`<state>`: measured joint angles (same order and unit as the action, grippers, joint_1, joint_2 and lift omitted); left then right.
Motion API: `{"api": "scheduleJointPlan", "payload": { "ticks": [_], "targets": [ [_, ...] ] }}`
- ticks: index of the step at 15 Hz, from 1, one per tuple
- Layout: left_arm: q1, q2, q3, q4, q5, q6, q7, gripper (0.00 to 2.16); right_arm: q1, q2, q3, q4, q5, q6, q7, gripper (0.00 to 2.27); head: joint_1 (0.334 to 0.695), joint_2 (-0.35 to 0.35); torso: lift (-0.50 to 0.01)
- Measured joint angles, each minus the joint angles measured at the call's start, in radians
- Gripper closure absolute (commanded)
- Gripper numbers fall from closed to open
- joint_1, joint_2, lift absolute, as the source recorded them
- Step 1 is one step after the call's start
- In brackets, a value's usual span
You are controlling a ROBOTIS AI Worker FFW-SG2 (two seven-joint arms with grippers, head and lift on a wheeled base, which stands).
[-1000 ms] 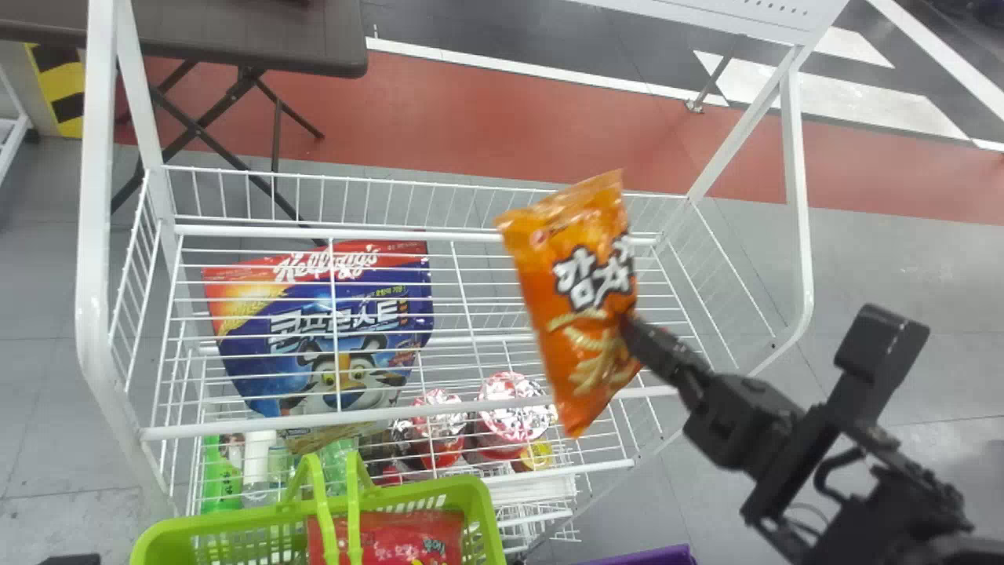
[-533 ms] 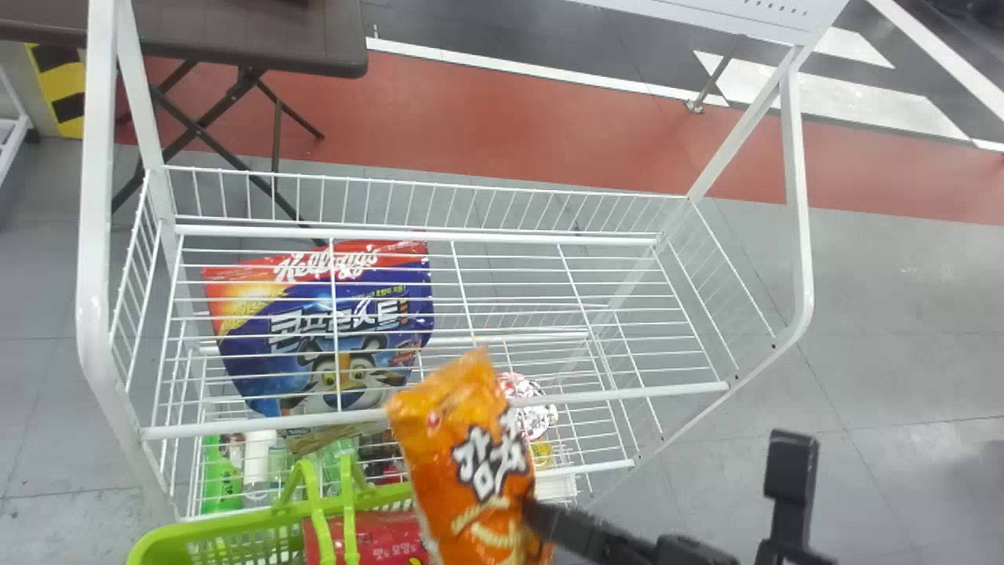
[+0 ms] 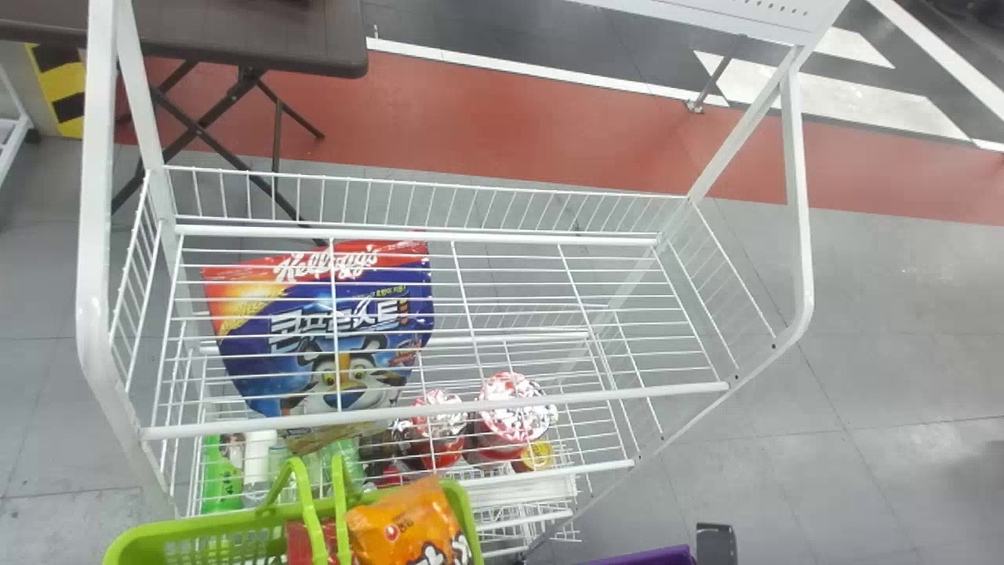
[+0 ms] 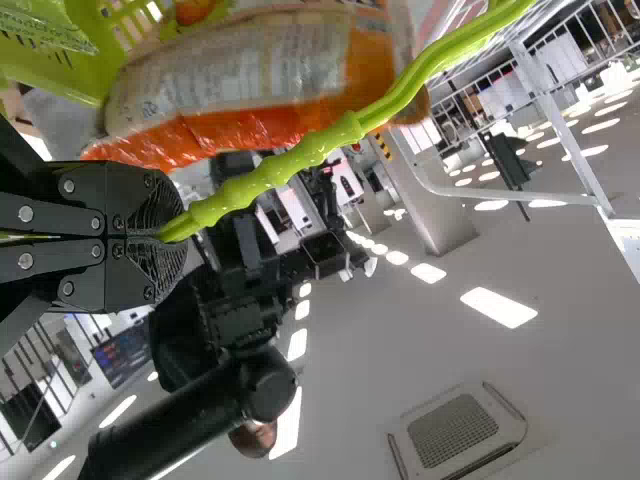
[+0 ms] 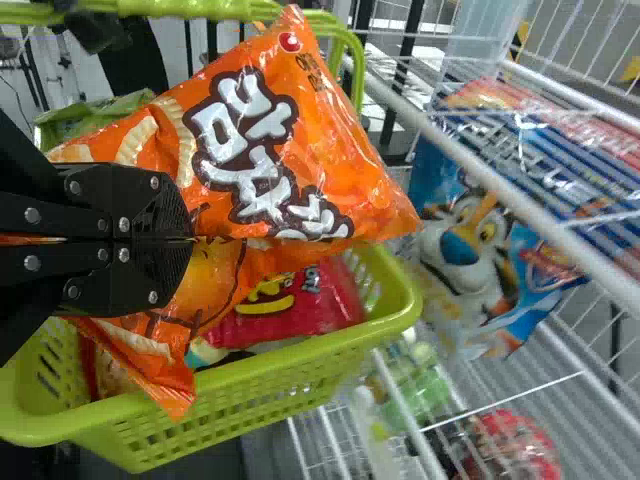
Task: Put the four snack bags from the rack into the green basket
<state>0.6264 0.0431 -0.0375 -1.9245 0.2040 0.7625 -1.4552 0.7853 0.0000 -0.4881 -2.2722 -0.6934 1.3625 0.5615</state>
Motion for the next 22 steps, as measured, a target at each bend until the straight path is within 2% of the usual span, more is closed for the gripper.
{"api": "scheduleJointPlan", "payload": {
  "ticks": [7,8,9,10,11,14,22],
  "targets": [
    [-0.012,-0.001,-0.004,0.013,0.000,-0.004,0.003,2.14,-0.009,0.000,0.016,0.022,0.024,0.078,0.018,2.20,0.695,-0.350,-0.006],
    [-0.013,-0.001,-0.006,0.014,0.000,-0.004,0.002,2.14,-0.009,0.000,0.019,0.020,0.021,0.082,0.014,1.91,0.695,-0.350,-0.006],
    [-0.014,-0.001,-0.005,0.016,0.000,-0.004,0.000,2.14,-0.009,0.000,0.020,0.020,0.018,0.075,0.009,1.33,0.695,-0.350,-0.006],
    [-0.014,-0.001,-0.002,0.017,0.000,-0.004,-0.004,2.14,-0.011,0.000,0.016,0.023,0.017,0.053,0.006,0.13,0.695,-0.350,-0.006],
    [-0.013,-0.002,0.000,0.018,0.000,-0.004,-0.005,2.14,-0.015,0.000,0.005,0.029,0.015,0.025,0.004,0.00,0.695,-0.350,-0.006],
    [-0.013,-0.002,-0.003,0.018,0.000,-0.003,-0.002,2.14,-0.021,0.000,-0.017,0.034,0.014,-0.044,0.003,0.06,0.695,-0.350,-0.006],
    [-0.012,0.000,-0.012,0.011,-0.006,0.001,0.000,2.14,-0.037,0.000,-0.019,-0.032,0.025,-0.112,-0.015,0.07,0.695,-0.350,-0.006]
  ]
}}
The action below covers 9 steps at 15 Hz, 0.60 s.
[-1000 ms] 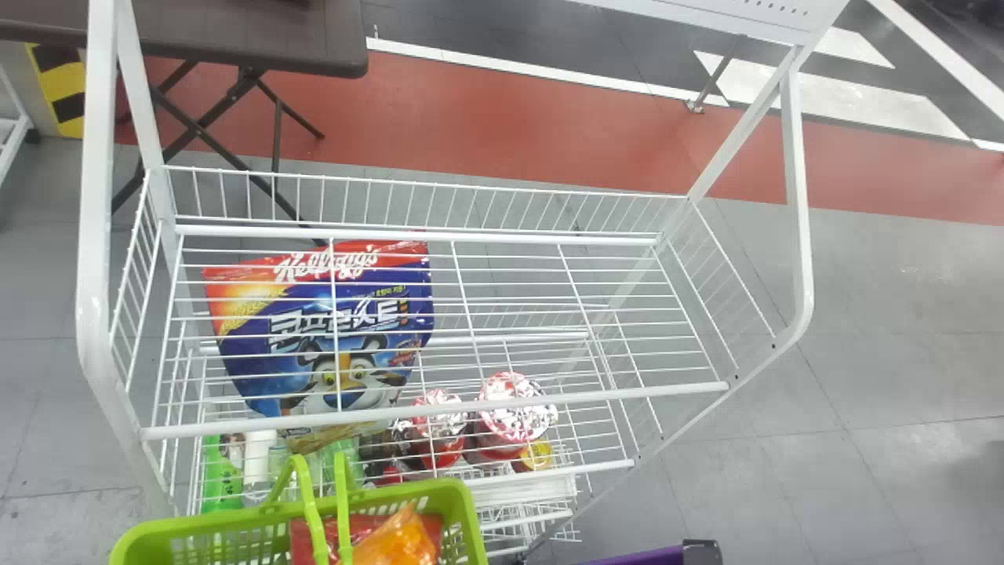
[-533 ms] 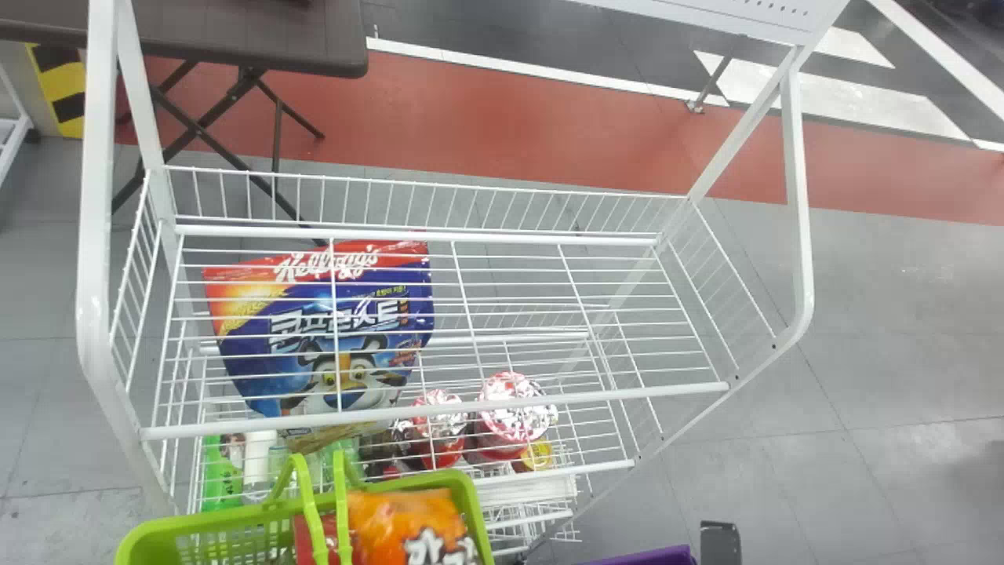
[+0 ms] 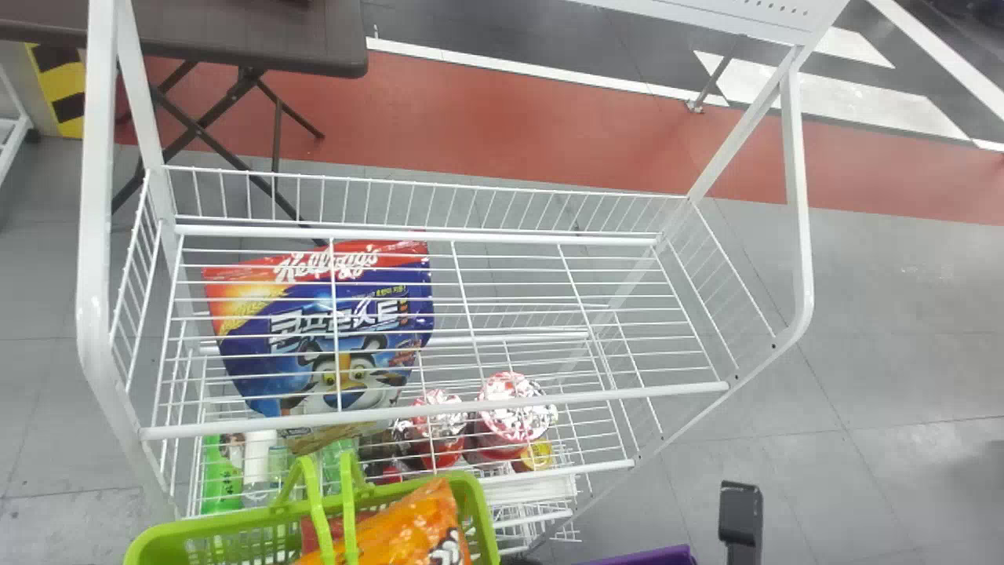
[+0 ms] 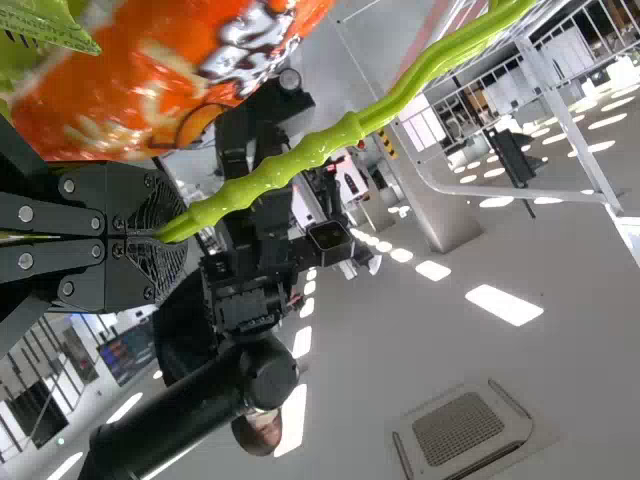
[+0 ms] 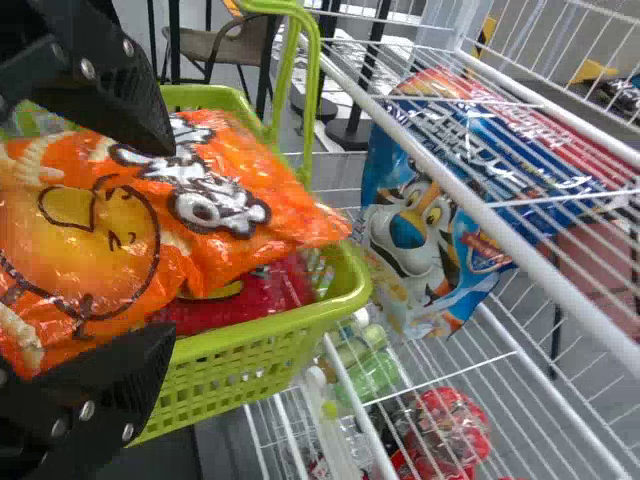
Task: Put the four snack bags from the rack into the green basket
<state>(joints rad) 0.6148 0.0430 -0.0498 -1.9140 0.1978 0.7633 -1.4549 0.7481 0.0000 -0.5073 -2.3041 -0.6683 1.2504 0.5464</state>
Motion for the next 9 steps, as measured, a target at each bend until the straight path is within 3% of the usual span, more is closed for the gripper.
{"api": "scheduleJointPlan", "payload": {
  "ticks": [2,6,7,9],
  "targets": [
    [-0.001,0.000,-0.003,0.000,0.000,0.000,0.004,2.14,0.003,0.000,0.007,-0.028,0.039,-0.149,0.033,0.07,0.695,-0.350,-0.006],
    [-0.003,0.000,-0.002,0.002,0.000,0.000,0.005,2.14,0.031,0.000,0.118,-0.009,0.206,-0.856,0.034,0.07,0.695,-0.350,-0.006],
    [-0.003,0.000,0.000,0.003,0.000,-0.001,0.004,2.14,0.036,0.000,0.154,-0.003,0.255,-0.992,0.001,0.07,0.695,-0.350,-0.006],
    [-0.003,0.000,0.003,0.005,0.000,-0.002,0.004,2.14,0.046,0.000,0.251,-0.011,0.385,-1.167,-0.153,0.06,0.695,-0.350,-0.006]
  ]
}}
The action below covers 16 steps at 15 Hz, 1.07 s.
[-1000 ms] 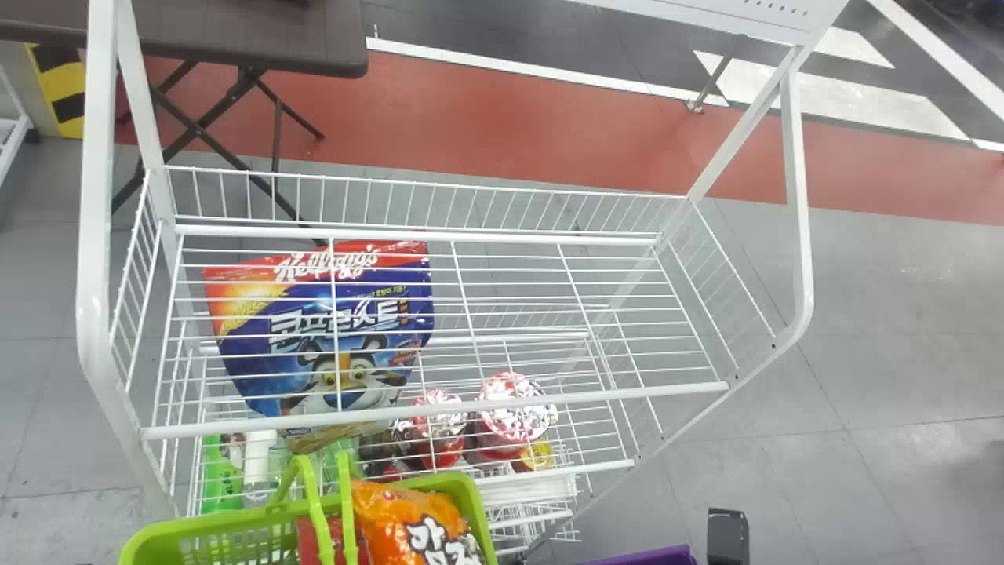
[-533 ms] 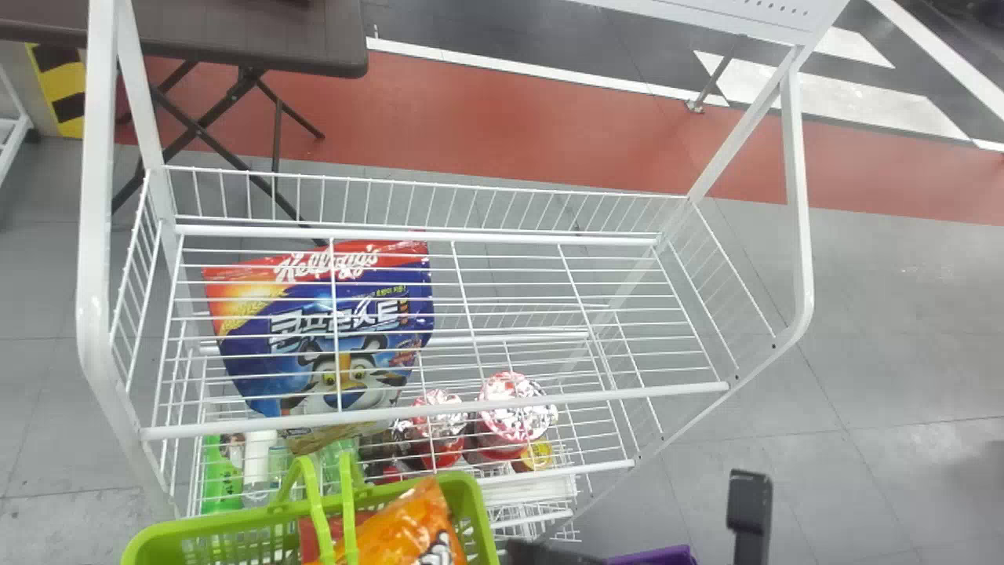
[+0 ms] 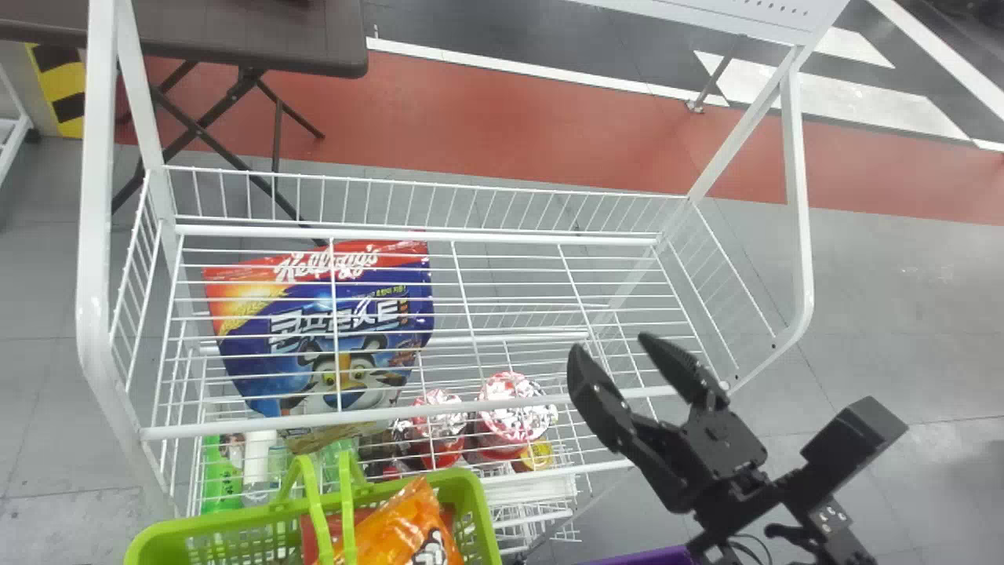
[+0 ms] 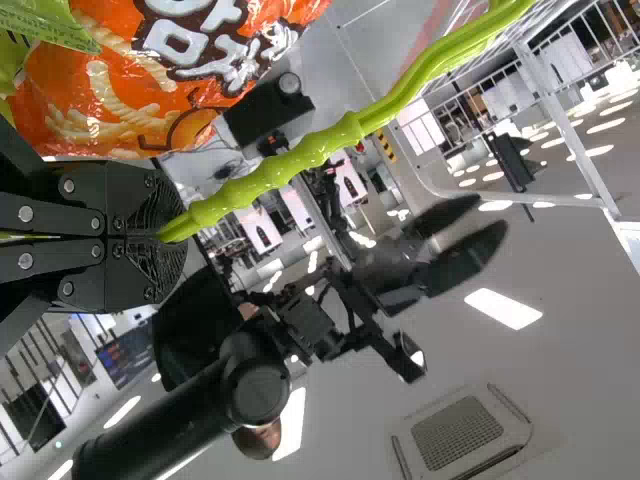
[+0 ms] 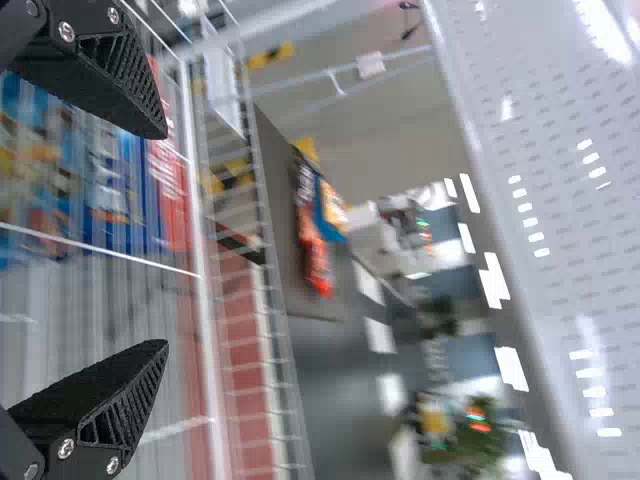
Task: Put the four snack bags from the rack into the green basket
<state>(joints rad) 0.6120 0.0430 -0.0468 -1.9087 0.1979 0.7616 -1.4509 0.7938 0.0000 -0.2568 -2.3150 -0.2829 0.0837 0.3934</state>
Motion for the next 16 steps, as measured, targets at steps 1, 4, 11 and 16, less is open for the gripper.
{"api": "scheduleJointPlan", "payload": {
  "ticks": [1,4,11,16],
  "targets": [
    [0.000,0.000,0.001,0.001,0.000,-0.001,-0.001,2.14,0.004,0.000,0.045,-0.011,0.058,-0.019,-0.072,0.06,0.695,-0.350,-0.006],
    [0.000,0.000,0.006,0.003,0.000,-0.001,-0.003,2.14,0.012,0.000,0.185,-0.037,0.215,0.006,-0.245,0.07,0.695,-0.350,-0.006],
    [-0.005,-0.001,0.011,0.006,0.002,-0.001,-0.003,2.14,0.013,0.000,0.237,-0.057,0.248,0.066,-0.240,0.08,0.695,-0.350,-0.006],
    [-0.007,-0.002,0.010,0.007,0.003,-0.001,-0.005,2.14,0.010,0.000,0.232,-0.060,0.233,0.085,-0.239,0.05,0.695,-0.350,-0.006]
  ]
}}
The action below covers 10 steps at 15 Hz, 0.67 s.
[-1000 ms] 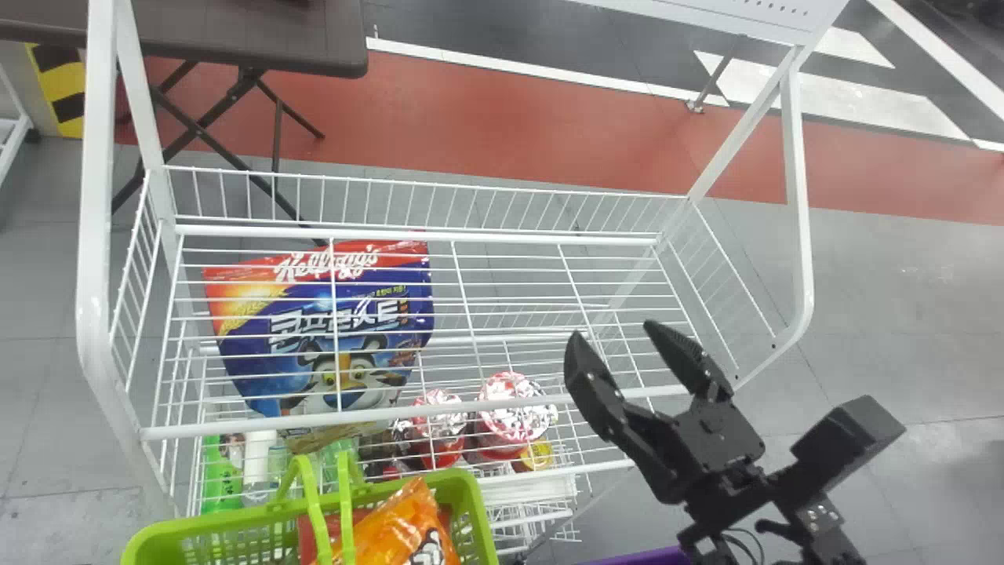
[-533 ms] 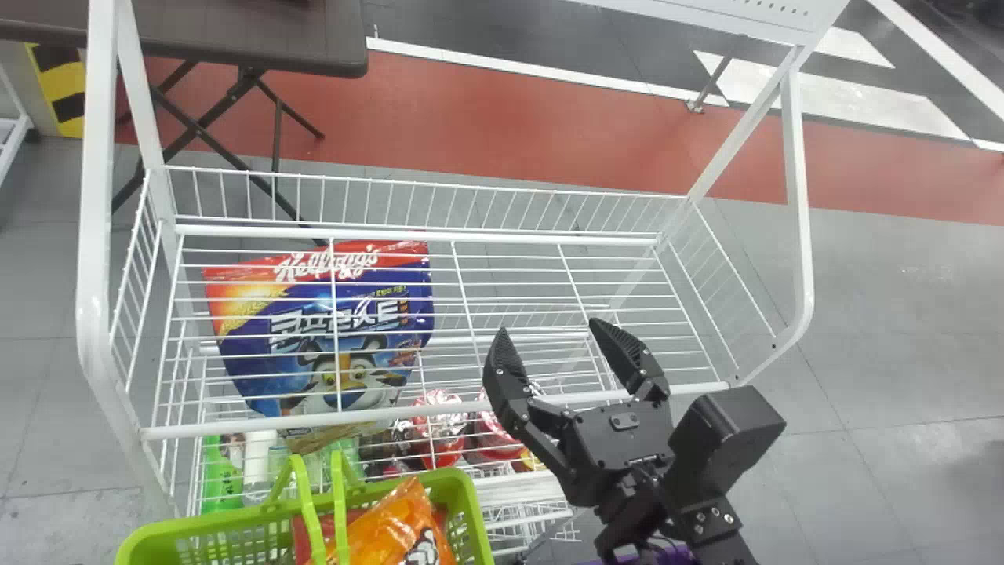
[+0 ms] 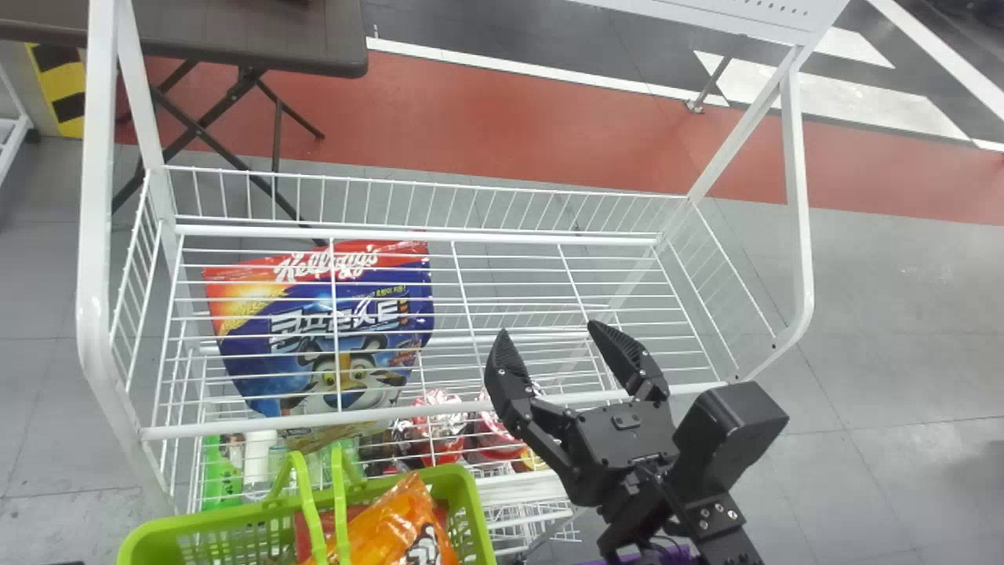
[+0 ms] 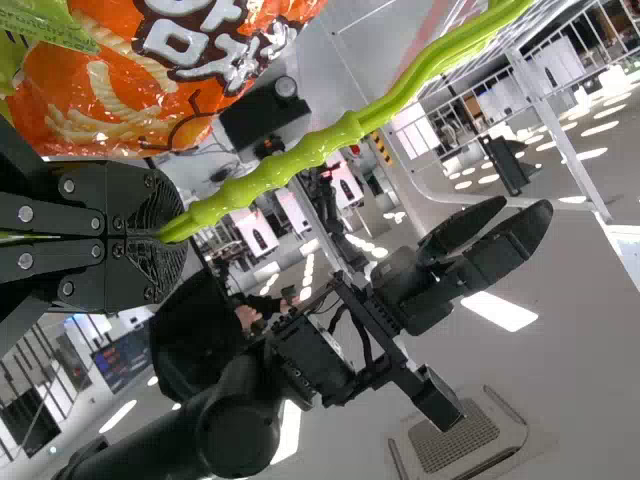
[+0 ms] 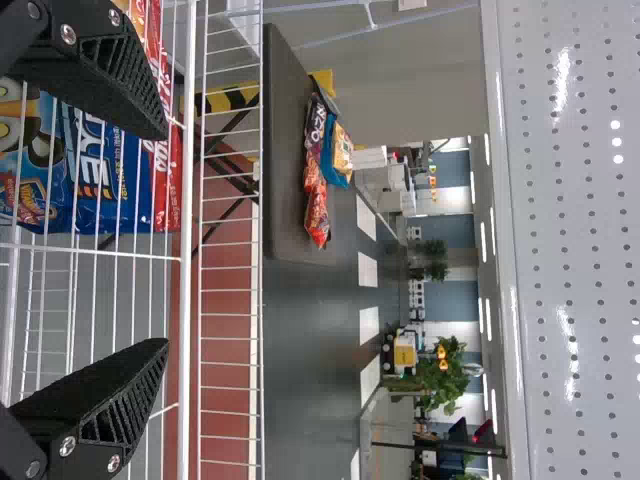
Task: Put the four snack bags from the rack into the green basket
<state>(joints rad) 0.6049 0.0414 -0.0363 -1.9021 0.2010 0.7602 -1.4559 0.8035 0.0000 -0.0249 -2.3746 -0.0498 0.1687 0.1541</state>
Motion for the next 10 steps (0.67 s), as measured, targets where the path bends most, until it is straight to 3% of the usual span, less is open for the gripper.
{"api": "scheduleJointPlan", "payload": {
  "ticks": [10],
  "targets": [
    [0.001,0.001,-0.003,-0.003,0.000,0.001,-0.001,2.14,0.002,0.000,-0.012,0.001,-0.015,0.003,0.004,0.05,0.695,-0.350,-0.006]
  ]
}}
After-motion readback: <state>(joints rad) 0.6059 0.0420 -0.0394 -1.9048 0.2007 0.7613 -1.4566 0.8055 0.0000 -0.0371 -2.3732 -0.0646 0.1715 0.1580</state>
